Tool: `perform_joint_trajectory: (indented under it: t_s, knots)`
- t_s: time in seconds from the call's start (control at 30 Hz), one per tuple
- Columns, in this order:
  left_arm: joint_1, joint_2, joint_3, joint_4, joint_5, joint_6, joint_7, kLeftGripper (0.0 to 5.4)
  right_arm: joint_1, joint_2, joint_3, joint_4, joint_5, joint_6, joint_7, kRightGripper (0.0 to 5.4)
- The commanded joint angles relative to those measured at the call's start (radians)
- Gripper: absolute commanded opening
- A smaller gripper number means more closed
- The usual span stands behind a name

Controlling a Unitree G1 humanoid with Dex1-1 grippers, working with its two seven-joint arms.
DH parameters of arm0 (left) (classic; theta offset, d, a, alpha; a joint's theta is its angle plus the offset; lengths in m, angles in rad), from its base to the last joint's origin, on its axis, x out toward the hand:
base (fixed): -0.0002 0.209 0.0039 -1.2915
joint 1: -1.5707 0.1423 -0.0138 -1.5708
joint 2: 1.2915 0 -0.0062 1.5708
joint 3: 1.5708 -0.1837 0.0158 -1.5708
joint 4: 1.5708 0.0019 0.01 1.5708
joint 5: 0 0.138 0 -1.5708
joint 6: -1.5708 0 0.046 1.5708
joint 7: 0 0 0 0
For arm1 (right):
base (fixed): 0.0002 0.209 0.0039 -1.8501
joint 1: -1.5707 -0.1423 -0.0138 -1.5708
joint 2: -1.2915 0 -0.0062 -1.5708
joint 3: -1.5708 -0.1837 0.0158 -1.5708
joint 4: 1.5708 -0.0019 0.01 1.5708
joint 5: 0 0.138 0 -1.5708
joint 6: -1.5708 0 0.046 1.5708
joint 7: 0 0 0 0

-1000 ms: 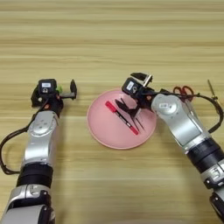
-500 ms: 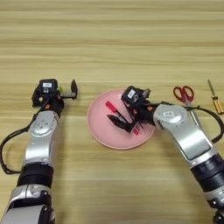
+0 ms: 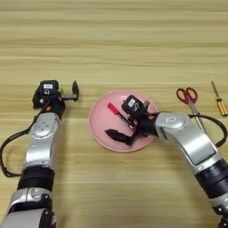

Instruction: Move the objects on the table

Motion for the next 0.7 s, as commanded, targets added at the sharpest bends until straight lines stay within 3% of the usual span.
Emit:
perform_joint_trajectory:
  t_s: [0.03,0.4,0.7]
  knots:
    - [0.002,-0.001,-0.006,-0.009,0.007,0.001,0.007,5.38,-0.023,-0.002,-0.006,0.024,0.022,0.018,0.001,5.40]
    - [0.002,-0.009,-0.008,-0.015,0.008,0.005,0.014,5.38,-0.066,-0.004,-0.040,0.129,0.054,0.031,-0.002,5.40]
    - [-0.001,-0.012,-0.011,-0.016,0.008,0.009,0.022,5.38,-0.089,-0.004,-0.059,0.159,0.098,0.090,0.009,5.40]
